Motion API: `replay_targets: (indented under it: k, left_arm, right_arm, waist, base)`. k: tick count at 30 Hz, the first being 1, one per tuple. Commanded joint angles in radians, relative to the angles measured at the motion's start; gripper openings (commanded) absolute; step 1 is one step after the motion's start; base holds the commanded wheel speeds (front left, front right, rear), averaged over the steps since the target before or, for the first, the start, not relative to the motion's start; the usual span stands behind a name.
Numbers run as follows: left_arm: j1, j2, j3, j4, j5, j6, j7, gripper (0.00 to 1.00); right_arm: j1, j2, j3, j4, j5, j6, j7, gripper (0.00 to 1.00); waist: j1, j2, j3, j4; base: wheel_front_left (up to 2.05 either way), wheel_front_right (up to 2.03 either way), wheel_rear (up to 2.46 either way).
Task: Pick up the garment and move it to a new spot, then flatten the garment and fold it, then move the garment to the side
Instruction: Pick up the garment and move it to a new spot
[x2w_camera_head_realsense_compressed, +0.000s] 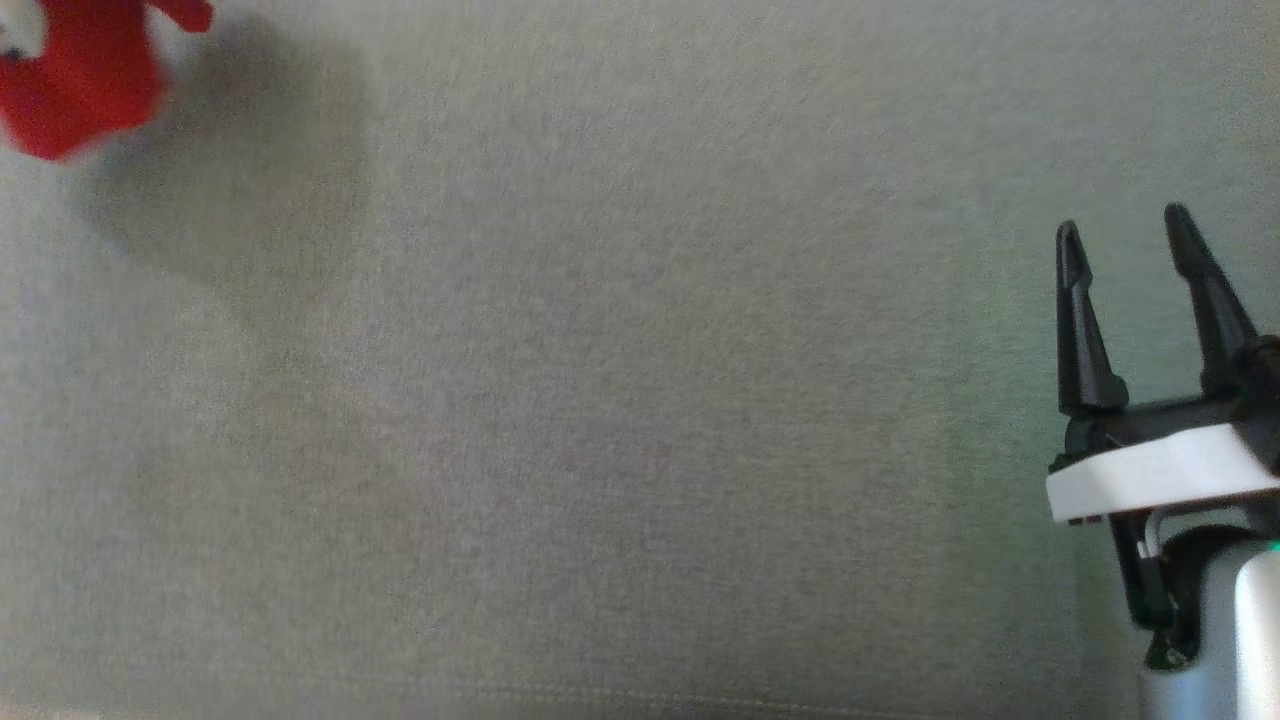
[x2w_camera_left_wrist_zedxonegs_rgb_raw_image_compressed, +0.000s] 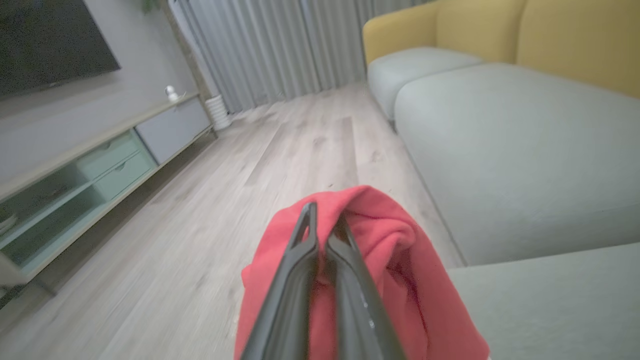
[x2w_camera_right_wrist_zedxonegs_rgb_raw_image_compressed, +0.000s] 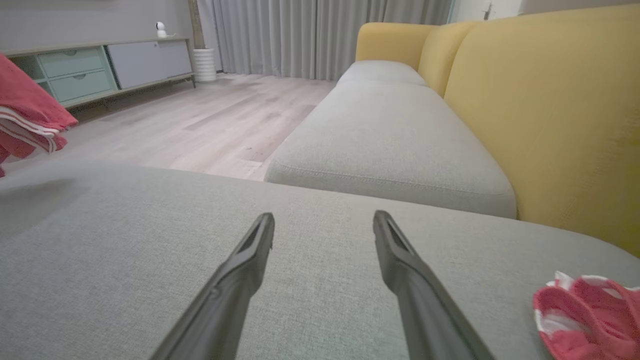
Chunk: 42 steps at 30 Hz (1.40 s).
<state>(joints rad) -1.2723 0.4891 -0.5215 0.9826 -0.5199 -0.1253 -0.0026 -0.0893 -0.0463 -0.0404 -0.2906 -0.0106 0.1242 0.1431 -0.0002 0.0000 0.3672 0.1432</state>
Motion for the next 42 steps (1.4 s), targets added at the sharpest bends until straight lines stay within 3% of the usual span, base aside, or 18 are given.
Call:
replay_targets:
  k: [1,11,17,24,29,30,31,32,42]
  left_arm:
    - [-0.046,0.041,0.011,-0.053,-0.008,-0.003,-0.004,0.0]
    - [0.189,-0.086,-0.1,-0.313,-0.1,-0.004,0.046,0.0]
    - [0.425,-0.156,-0.139,-0.415,-0.122,0.06,-0.014,0.0]
    - [0.695,-0.258,-0.208,-0.372,-0.118,0.136,-0.13,0.0]
    - [0.779,-0.313,-0.227,-0.308,-0.128,0.149,-0.187,0.0]
    - [0.783,-0.318,-0.229,-0.299,-0.125,0.15,-0.196,0.17]
    - [0.786,-0.323,-0.228,-0.292,-0.126,0.151,-0.205,0.53]
    - [0.787,-0.326,-0.227,-0.287,-0.123,0.153,-0.214,1.0]
    - [0.82,-0.31,-0.2,-0.363,-0.099,0.183,-0.253,1.0]
  right_arm:
    - [0.009,-0.004,0.017,-0.015,0.016,0.007,-0.018,1.0]
    - [0.104,-0.004,0.008,0.127,0.108,0.007,-0.103,1.0]
    - [0.148,-0.004,0.016,0.169,0.138,0.007,-0.136,1.0]
    - [0.146,-0.004,0.041,0.209,0.151,0.007,-0.166,1.0]
    - [0.135,-0.004,0.052,0.248,0.155,0.007,-0.181,1.0]
    - [0.134,-0.004,0.053,0.255,0.155,0.007,-0.184,1.0]
    - [0.134,-0.004,0.053,0.263,0.155,0.007,-0.186,1.0]
    - [0.134,-0.004,0.051,0.27,0.155,0.007,-0.188,1.0]
    - [0.134,-0.004,0.03,0.314,0.149,0.007,-0.192,1.0]
  waist:
    - [0.0002,0.0,-0.122,-0.065]
    - [0.0002,0.0,-0.329,-0.179]
    - [0.0002,0.0,-0.343,-0.231]
    - [0.0002,0.0,-0.31,-0.272]
    - [0.0002,0.0,-0.295,-0.281]
    - [0.0002,0.0,-0.294,-0.279]
    - [0.0002,0.0,-0.295,-0.276]
    - [0.0002,0.0,-0.298,-0.272]
    - [0.0002,0.0,-0.373,-0.203]
  base:
    - [0.0,0.0,0.0]
    - [0.0,0.0,0.0]
    - [0.0,0.0,0.0]
    - [0.0,0.0,0.0]
    - [0.0,0.0,0.0]
    - [0.0,0.0,0.0]
    - [0.0,0.0,0.0]
    - [0.0,0.0,0.0]
    - [0.0,0.0,0.0]
